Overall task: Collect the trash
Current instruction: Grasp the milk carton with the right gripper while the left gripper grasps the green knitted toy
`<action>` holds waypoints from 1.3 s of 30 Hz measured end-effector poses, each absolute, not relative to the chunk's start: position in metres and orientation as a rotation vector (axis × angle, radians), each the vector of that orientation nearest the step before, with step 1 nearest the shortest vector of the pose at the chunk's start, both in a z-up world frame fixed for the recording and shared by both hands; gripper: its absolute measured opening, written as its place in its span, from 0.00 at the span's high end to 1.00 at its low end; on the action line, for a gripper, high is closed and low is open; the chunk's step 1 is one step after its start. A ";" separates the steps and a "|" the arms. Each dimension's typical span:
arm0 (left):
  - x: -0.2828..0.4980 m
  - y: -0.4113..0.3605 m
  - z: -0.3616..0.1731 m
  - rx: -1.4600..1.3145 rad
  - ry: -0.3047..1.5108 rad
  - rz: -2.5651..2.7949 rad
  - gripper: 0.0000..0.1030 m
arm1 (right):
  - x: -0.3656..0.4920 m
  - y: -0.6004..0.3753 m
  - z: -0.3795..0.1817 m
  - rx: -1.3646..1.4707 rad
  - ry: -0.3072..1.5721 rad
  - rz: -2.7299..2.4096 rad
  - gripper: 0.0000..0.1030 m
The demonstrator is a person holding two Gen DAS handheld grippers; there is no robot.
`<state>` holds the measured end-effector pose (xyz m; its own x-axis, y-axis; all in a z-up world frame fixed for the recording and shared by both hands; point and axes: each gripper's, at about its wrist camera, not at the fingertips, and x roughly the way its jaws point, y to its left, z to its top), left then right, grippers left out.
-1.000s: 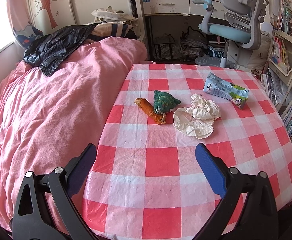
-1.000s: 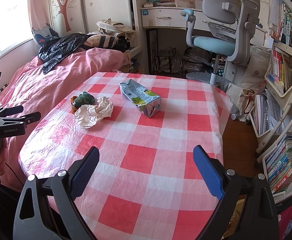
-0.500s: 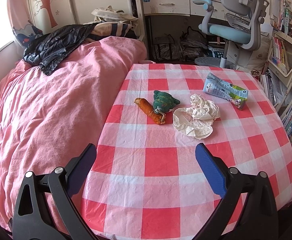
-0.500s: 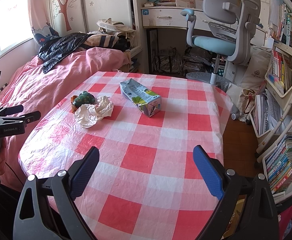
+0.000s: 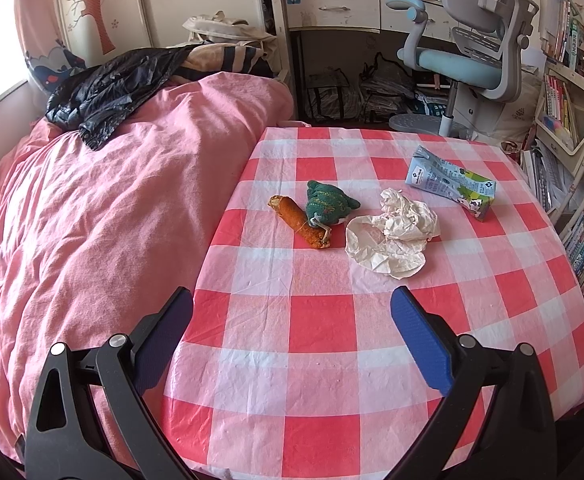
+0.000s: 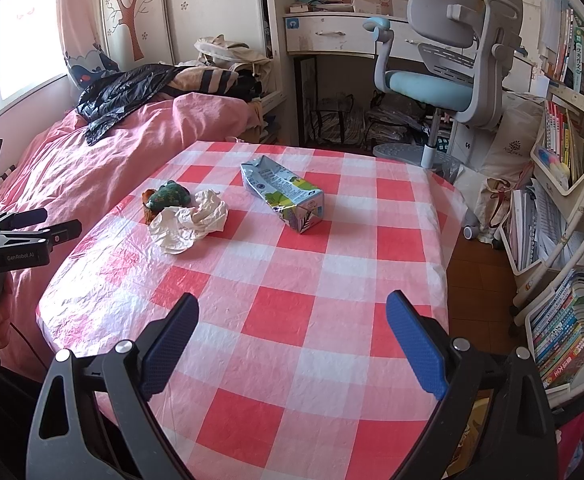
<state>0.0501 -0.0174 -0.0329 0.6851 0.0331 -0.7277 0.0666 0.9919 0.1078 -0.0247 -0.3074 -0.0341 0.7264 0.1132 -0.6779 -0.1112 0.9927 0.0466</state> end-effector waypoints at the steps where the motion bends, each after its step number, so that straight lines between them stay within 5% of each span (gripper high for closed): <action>1: 0.050 -0.017 -0.033 0.129 0.816 -0.022 0.07 | -0.025 -0.307 -0.034 0.002 0.747 0.124 0.12; 8: 0.067 0.034 -0.030 -0.015 0.818 -0.030 0.08 | -0.025 -0.300 -0.031 -0.025 0.720 0.170 0.12; 14: 0.097 0.078 -0.039 -0.150 0.837 -0.050 0.28 | 0.004 -0.294 -0.026 -0.034 0.705 0.230 0.12; 26: 0.200 -0.003 -0.069 0.020 0.893 -0.210 0.56 | 0.121 -0.271 -0.051 -0.159 0.767 0.259 0.12; 34: 0.243 -0.033 -0.104 0.092 0.985 -0.267 0.57 | 0.168 -0.256 -0.074 -0.305 0.855 0.274 0.12; 37: 0.246 -0.040 -0.108 0.118 0.994 -0.301 0.57 | 0.174 -0.256 -0.083 -0.309 0.901 0.295 0.28; 39: 0.244 -0.045 -0.112 0.132 1.001 -0.333 0.70 | 0.175 -0.257 -0.088 -0.298 0.920 0.300 0.46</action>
<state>0.2441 -0.0452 -0.1119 0.4942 -0.2135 -0.8428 0.3340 0.9416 -0.0427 0.1751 -0.2574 -0.0881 0.5708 0.1254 -0.8114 -0.3766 0.9182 -0.1230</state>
